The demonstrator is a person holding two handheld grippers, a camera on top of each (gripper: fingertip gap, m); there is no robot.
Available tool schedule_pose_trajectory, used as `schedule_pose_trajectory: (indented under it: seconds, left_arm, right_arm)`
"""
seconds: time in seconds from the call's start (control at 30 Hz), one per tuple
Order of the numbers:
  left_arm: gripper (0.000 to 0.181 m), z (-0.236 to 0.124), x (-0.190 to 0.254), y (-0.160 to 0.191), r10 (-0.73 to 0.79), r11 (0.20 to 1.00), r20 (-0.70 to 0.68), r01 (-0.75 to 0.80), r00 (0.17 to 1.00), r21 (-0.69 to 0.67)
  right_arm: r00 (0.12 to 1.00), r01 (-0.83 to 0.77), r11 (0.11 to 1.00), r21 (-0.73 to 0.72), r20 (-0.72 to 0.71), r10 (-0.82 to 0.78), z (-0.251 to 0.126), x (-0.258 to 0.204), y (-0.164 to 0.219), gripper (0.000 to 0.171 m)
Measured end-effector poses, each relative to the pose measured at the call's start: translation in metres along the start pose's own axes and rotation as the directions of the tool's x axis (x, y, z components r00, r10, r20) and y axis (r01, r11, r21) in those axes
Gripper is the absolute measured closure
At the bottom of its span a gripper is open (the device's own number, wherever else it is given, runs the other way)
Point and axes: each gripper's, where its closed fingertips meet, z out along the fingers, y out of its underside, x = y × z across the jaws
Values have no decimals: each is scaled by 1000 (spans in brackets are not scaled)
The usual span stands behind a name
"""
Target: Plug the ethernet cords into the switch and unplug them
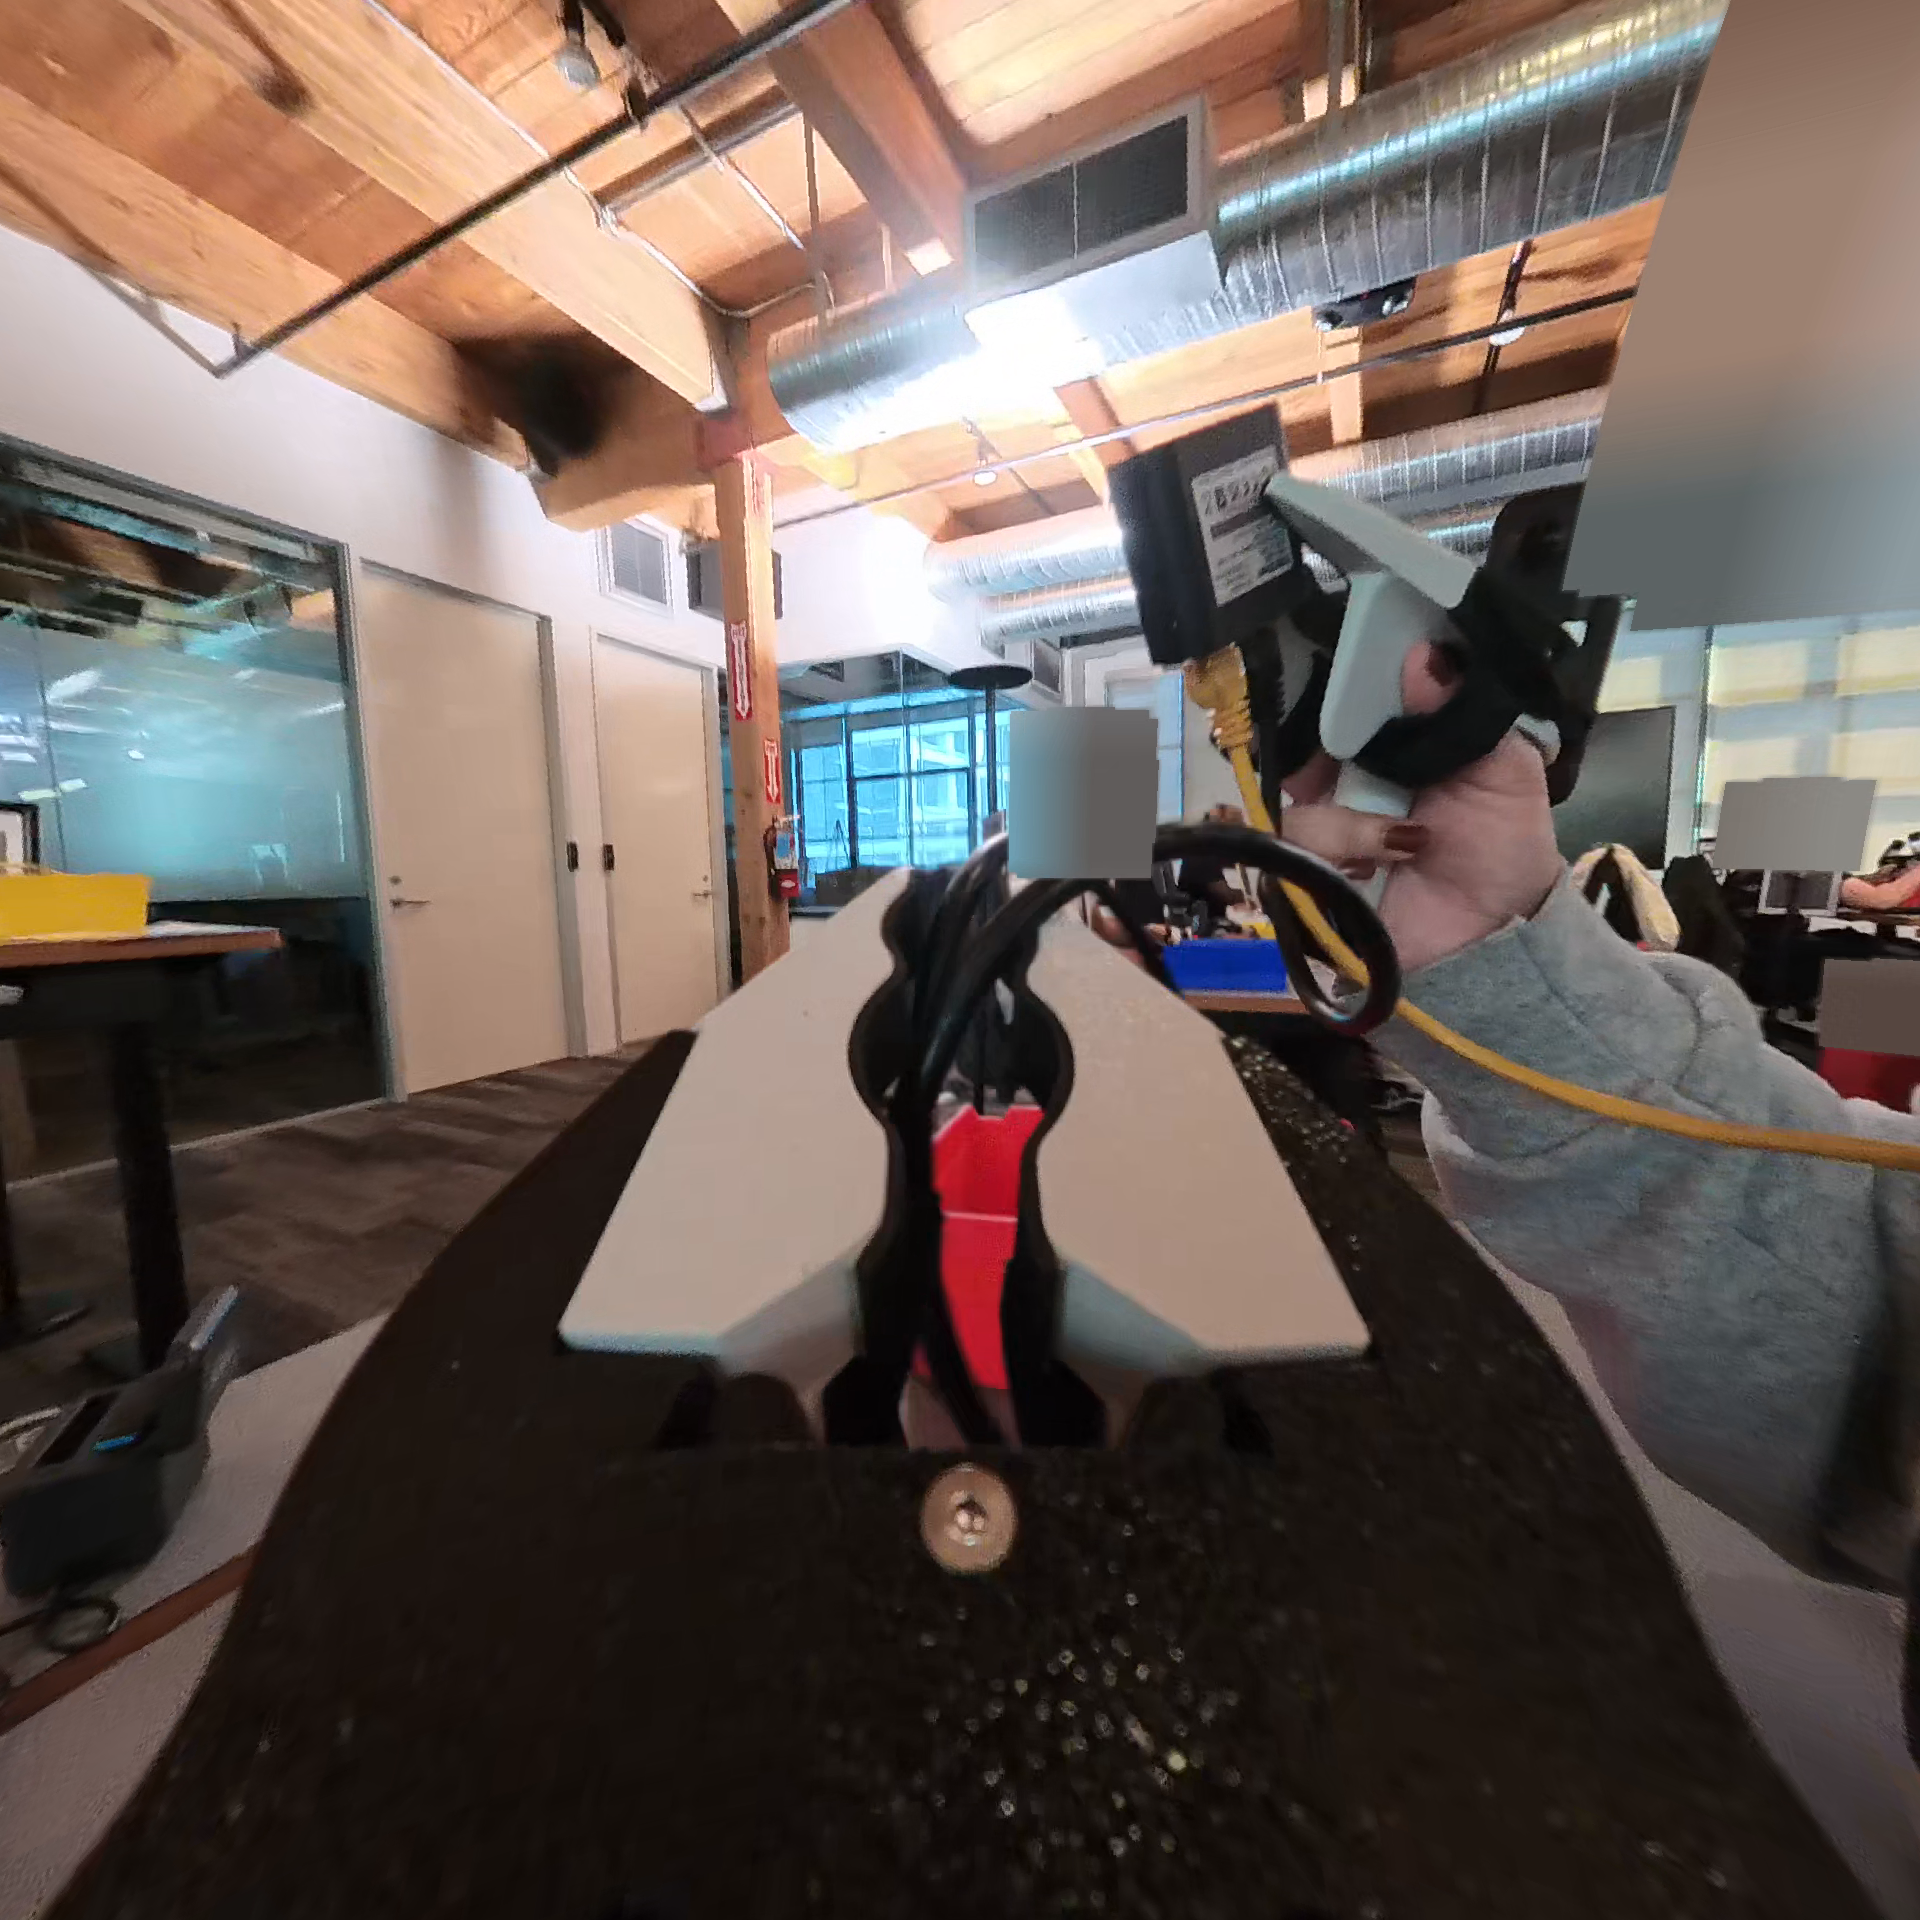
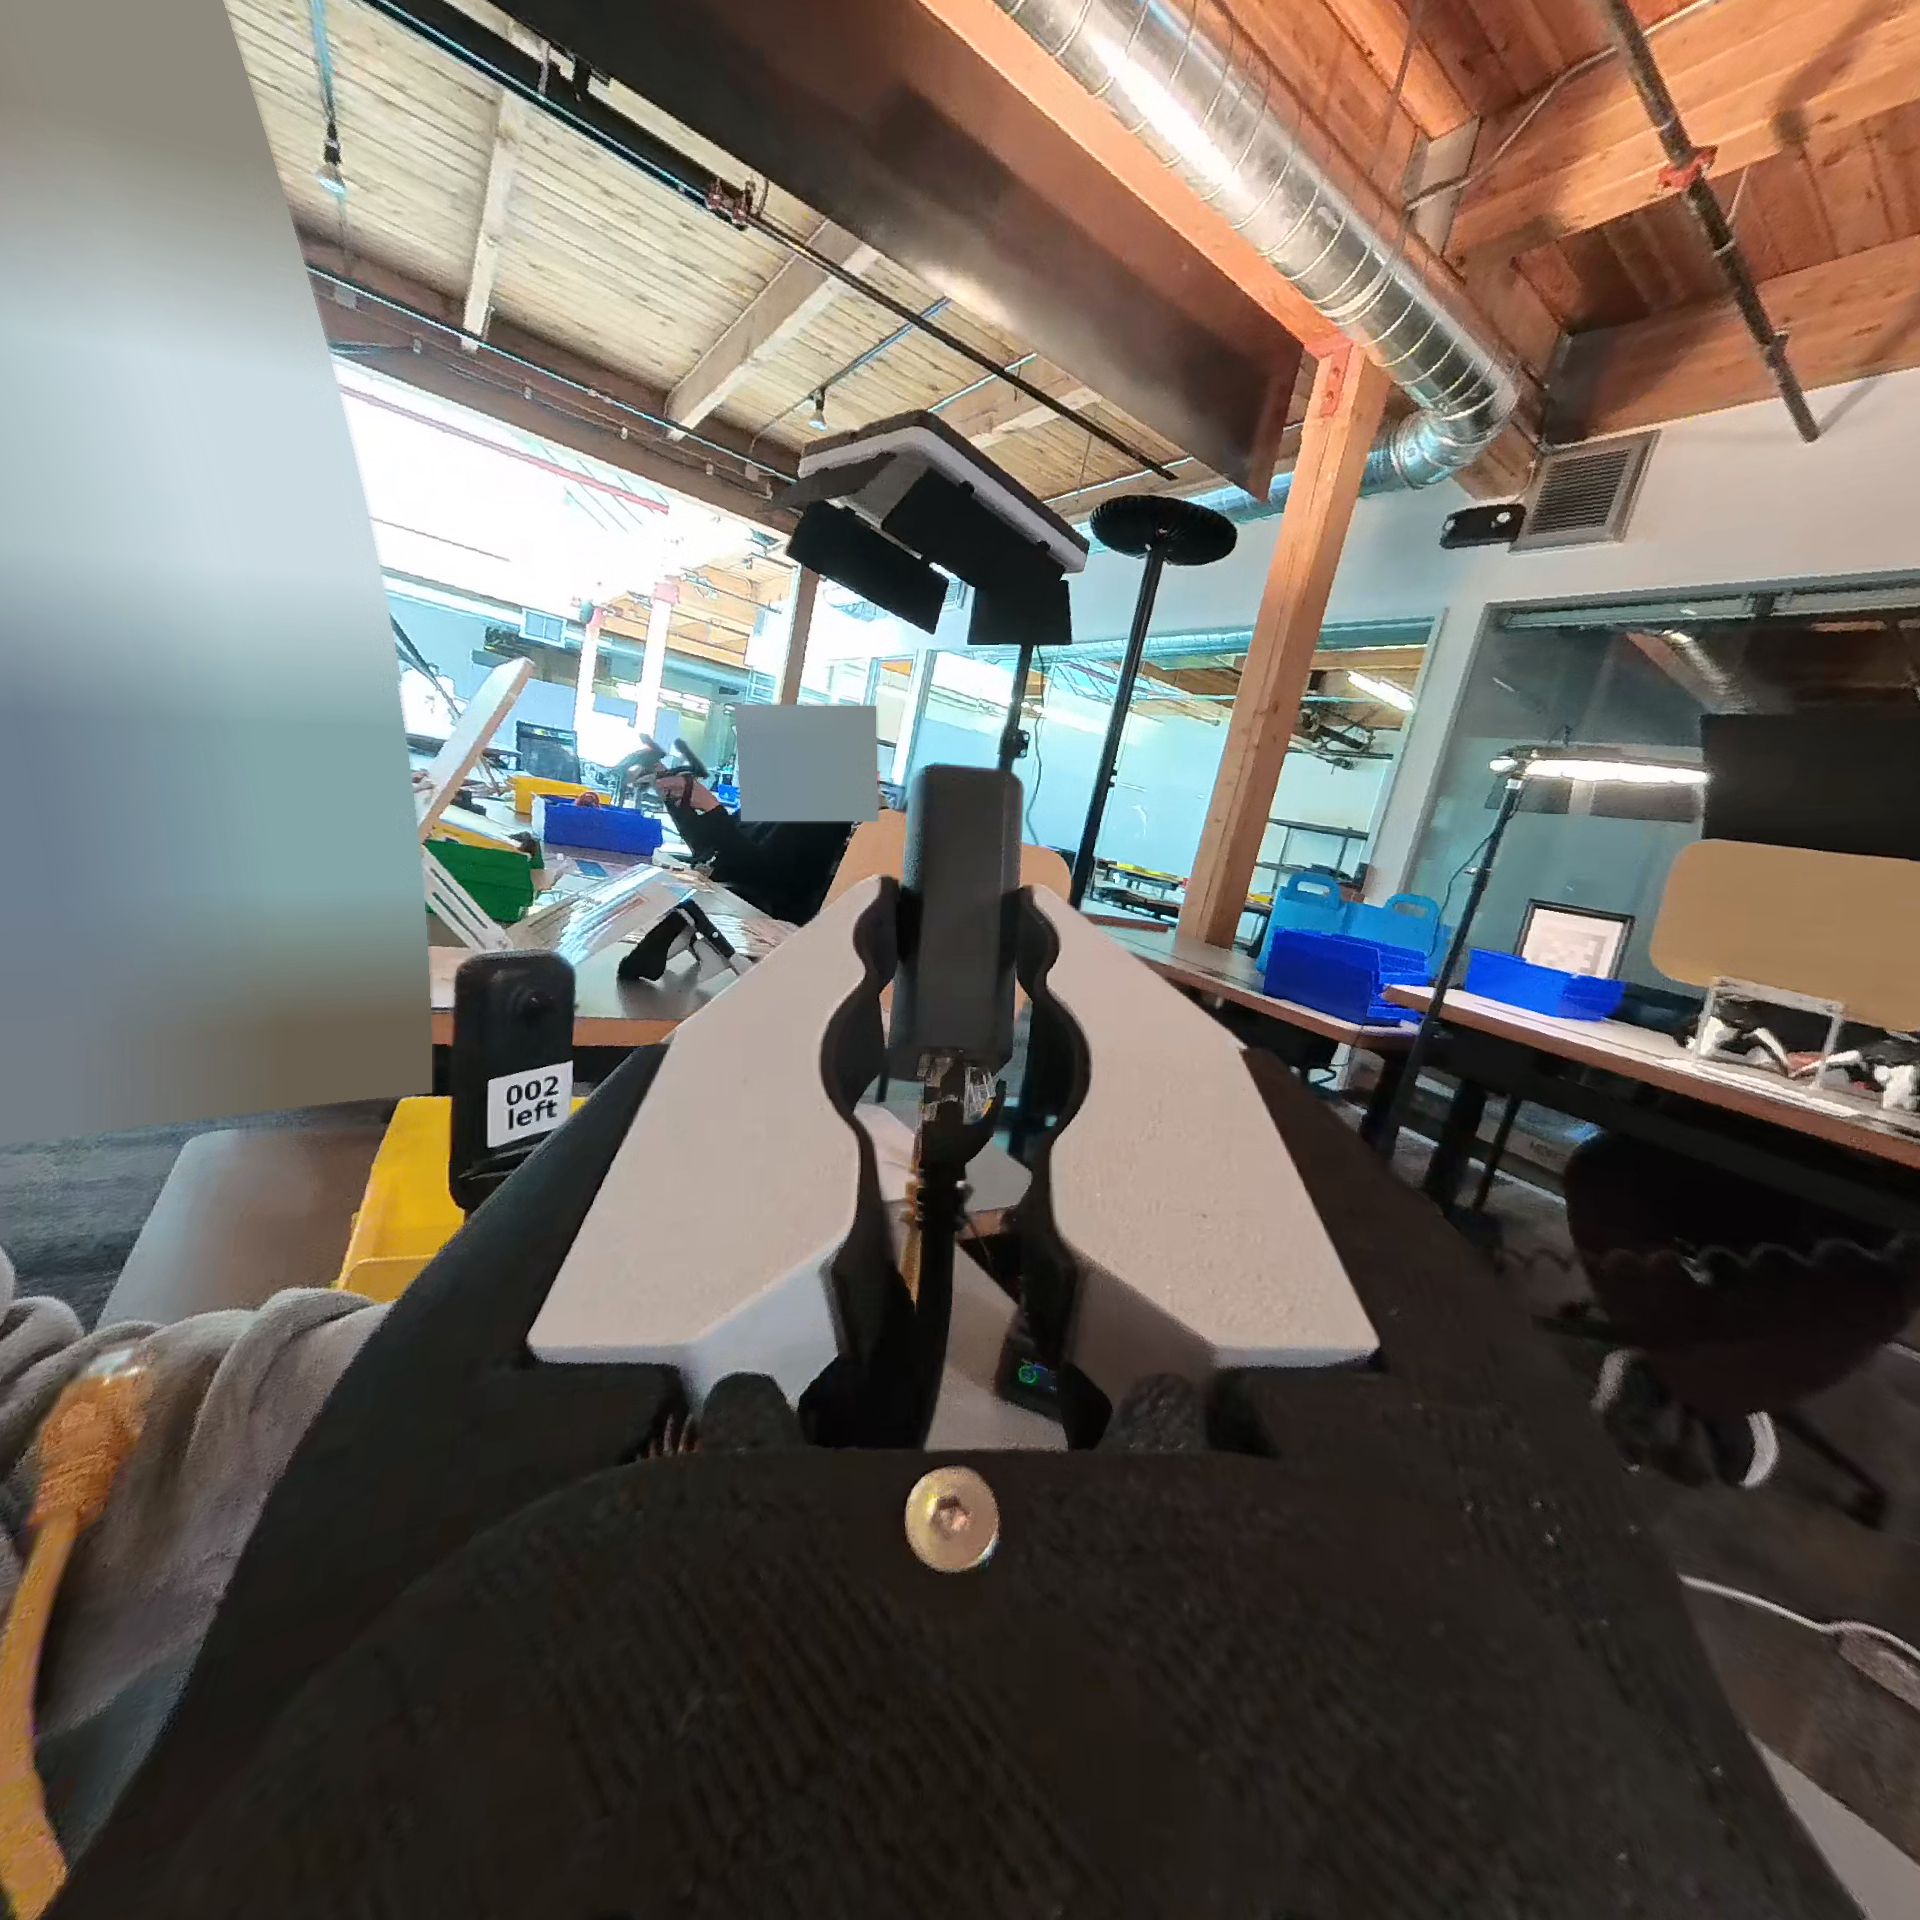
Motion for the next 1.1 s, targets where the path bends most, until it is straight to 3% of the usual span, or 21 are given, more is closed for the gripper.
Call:
schedule_pose_trajectory:
  seconds: [0.1, 0.23, 0.43, 0.57, 0.67, 0.9, 1.1]
  left_arm:
    - [146, -2, -6, 6, -76, 996, -2, 76, 997, -47]
    - [112, -7, -22, 26, -199, 955, 53, 205, 979, -212]
    - [112, -32, -43, 26, -240, 928, 140, 270, 961, -259]
    - [94, -52, -53, 62, -229, 837, 248, 320, 941, -443]
    - [84, -54, -38, 93, -254, 759, 209, 328, 944, -562]
    - [95, -23, -35, 166, -132, 682, 142, 194, 981, -705]
    - [129, 9, -56, 218, -22, 642, 109, 98, 994, -761]
  right_arm:
    - [999, 30, 999, 10, -40, -30, -3, 6, -6, 151]
    - [990, 93, 996, 4, -108, -92, -1, 25, -24, 151]
    - [961, 238, 971, -15, -144, -238, 28, 53, -77, 151]
    - [940, 317, 948, -29, -119, -318, 52, 60, -107, 152]
    - [933, 341, 939, -37, -106, -343, 65, 63, -115, 151]
    - [924, 362, 931, -53, -111, -365, 74, 63, -115, 151]
    - [927, 348, 936, -50, -132, -351, 65, 64, -116, 151]
